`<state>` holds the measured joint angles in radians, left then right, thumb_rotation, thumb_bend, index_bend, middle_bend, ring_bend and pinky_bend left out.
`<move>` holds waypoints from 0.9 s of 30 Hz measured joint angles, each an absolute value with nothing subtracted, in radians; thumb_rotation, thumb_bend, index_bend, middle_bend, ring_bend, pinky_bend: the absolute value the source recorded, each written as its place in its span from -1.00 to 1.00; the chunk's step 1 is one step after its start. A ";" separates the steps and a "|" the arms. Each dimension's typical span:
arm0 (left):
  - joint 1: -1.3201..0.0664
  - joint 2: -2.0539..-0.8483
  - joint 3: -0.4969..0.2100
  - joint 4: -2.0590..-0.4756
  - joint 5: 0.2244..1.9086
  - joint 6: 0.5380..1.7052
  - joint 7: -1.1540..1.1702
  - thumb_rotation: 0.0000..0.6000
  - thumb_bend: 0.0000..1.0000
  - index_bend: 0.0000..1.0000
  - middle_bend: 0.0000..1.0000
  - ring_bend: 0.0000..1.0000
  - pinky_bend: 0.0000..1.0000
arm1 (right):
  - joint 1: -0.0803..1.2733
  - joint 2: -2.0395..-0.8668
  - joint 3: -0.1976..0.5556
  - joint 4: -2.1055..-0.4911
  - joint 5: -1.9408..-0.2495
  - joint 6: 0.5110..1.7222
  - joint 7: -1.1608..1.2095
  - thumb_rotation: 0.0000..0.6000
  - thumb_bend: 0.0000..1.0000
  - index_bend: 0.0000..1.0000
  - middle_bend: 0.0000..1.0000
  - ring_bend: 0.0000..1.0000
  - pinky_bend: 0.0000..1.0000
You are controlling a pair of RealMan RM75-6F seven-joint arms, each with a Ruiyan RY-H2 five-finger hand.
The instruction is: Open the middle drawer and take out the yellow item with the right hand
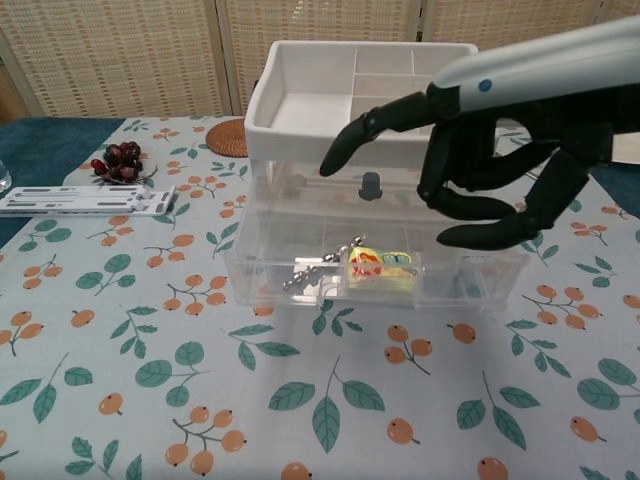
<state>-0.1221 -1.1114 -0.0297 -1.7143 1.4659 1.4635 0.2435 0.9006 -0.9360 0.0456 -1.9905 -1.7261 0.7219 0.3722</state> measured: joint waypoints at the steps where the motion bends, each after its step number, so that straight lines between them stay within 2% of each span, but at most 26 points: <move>1: -0.120 -1.111 -0.029 -1.715 1.465 1.464 0.244 1.00 -0.49 -1.00 -1.00 -0.82 -0.78 | 0.916 -0.942 0.054 -1.983 -1.718 0.702 0.350 1.00 -0.23 -0.78 0.62 0.99 1.00; 11: -0.121 -1.112 -0.033 -1.714 1.459 1.458 0.246 1.00 -0.49 -1.00 -1.00 -0.82 -0.78 | 1.031 -1.008 0.127 -1.901 -1.636 0.589 0.183 1.00 -0.24 -0.78 0.65 1.00 1.00; 16: -0.121 -1.114 -0.035 -1.714 1.454 1.457 0.247 1.00 -0.49 -1.00 -1.00 -0.82 -0.78 | 1.059 -1.020 0.132 -1.883 -1.637 0.563 0.120 1.00 -0.24 -0.78 0.66 1.00 1.00; 20: -0.119 -1.116 -0.036 -1.714 1.450 1.458 0.249 1.00 -0.49 -1.00 -1.00 -0.82 -0.78 | 1.082 -1.025 0.131 -1.878 -1.649 0.541 0.051 1.00 -0.34 -0.78 0.69 1.00 1.00; 27: -0.116 -1.117 -0.037 -1.713 1.447 1.458 0.246 1.00 -0.49 -1.00 -1.00 -0.82 -0.78 | 1.106 -1.024 0.121 -1.880 -1.665 0.518 -0.045 1.00 -0.34 -0.78 0.75 1.00 1.00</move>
<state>-0.1163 -1.1172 -0.0372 -1.7126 1.4465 1.4581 0.2459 1.1058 -1.0245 0.1205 -1.8801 -1.6654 0.5179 -0.0445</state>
